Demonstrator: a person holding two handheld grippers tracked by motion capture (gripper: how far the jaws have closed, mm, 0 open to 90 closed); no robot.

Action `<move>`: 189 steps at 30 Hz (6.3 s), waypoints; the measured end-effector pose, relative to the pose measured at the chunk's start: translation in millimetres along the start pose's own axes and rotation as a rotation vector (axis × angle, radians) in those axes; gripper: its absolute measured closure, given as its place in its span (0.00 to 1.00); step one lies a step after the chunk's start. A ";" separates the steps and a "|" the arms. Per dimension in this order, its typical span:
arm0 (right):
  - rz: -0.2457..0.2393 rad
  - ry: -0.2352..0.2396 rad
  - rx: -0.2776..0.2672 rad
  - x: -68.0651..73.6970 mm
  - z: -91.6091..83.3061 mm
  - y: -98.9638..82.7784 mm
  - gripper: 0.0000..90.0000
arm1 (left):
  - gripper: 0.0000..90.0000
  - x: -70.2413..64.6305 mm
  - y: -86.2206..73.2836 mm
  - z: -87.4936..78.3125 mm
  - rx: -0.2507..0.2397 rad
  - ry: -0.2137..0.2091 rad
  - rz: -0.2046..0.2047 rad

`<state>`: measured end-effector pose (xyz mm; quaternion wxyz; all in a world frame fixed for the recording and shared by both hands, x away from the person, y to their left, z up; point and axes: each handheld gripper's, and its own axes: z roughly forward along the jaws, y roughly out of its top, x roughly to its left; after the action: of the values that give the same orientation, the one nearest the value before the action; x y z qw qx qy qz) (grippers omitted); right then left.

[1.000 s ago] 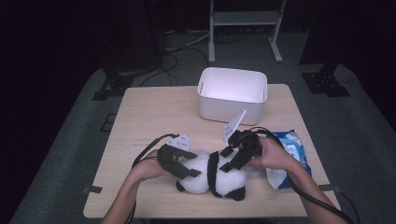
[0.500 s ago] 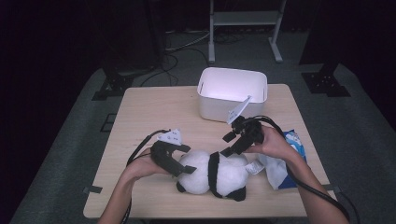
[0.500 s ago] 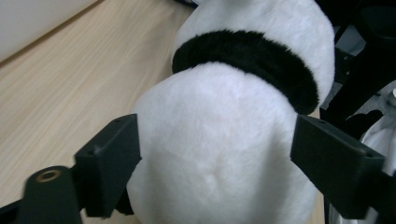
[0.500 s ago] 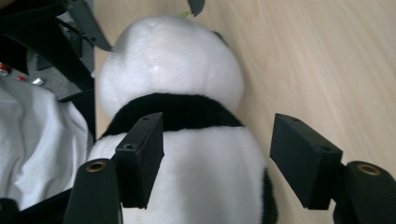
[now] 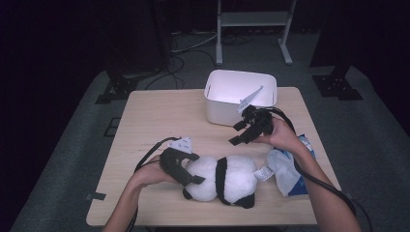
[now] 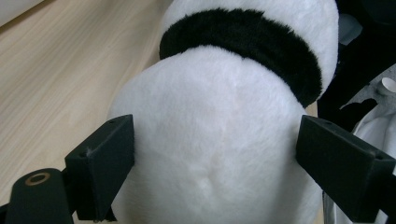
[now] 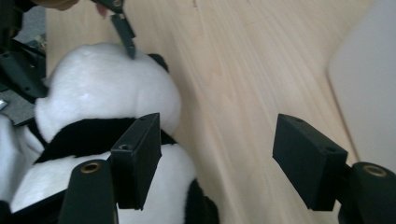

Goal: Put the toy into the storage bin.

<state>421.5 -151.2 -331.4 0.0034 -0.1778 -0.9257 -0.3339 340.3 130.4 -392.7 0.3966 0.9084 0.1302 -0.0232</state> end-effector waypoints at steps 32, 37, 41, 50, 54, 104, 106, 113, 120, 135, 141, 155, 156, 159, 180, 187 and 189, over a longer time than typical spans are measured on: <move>-0.041 -0.128 0.038 -66.6 5.8 36.6 0.38 | 0.11 -3.6 -1.3 2.8 0.004 0.008 -0.007; -0.038 -0.154 0.042 -72.9 6.4 39.2 0.40 | 0.11 -4.4 -0.9 3.5 0.006 0.012 -0.005; -0.037 -0.161 0.035 -77.1 4.9 40.6 0.42 | 0.10 -4.5 -1.0 4.0 0.006 0.010 -0.005; -0.050 -0.190 0.043 -81.5 4.6 48.5 0.43 | 0.10 -4.8 -1.2 4.5 0.004 0.010 -0.006; -0.047 -0.207 0.056 -87.1 6.1 48.9 0.50 | 0.10 -5.1 -1.3 4.4 0.006 0.011 -0.005; -0.191 -0.127 0.133 -71.0 18.0 43.3 0.98 | 0.09 -5.6 -0.8 6.1 0.010 0.014 -0.014; -0.196 -0.117 0.128 -68.9 18.0 42.3 0.97 | 0.09 -5.8 -0.8 6.2 0.010 0.014 -0.015; -0.215 -0.092 0.135 -59.2 17.3 40.1 0.97 | 0.09 -5.9 -0.7 6.6 0.007 0.013 -0.019; -0.239 -0.073 0.146 -49.2 18.8 40.8 0.97 | 0.09 -5.5 -0.7 6.5 0.009 0.014 -0.017; -0.293 -0.024 0.138 -27.9 24.2 42.2 0.97 | 0.09 -5.9 -0.8 6.4 0.011 0.013 -0.021; -0.300 -0.015 0.126 -21.4 24.9 40.2 0.97 | 0.09 -6.1 -0.8 6.4 0.011 0.012 -0.021; -0.312 -0.009 0.110 -4.3 25.0 34.7 0.97 | 0.09 -7.0 -0.4 6.2 0.016 0.014 -0.017; -0.316 -0.007 0.110 -3.5 25.0 34.4 0.97 | 0.09 -7.1 -0.4 6.3 0.015 0.014 -0.018; -0.317 -0.004 0.107 -0.8 25.0 33.5 0.97 | 0.09 -6.9 -0.3 6.3 0.015 0.015 -0.017; -0.312 0.019 0.100 14.8 24.3 28.0 0.96 | 0.09 -7.7 -0.5 6.7 0.013 0.015 -0.011; -0.314 0.029 0.105 18.7 24.1 27.3 0.96 | 0.09 -7.9 -0.5 6.3 0.016 0.014 -0.009; -0.313 0.037 0.105 20.7 23.8 26.3 0.96 | 0.09 -8.1 -0.6 6.2 0.017 0.014 -0.008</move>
<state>413.5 -110.9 -331.1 -0.0221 -0.0248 -0.9581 -0.2846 332.7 124.6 -396.1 0.3877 0.9115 0.1363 -0.0196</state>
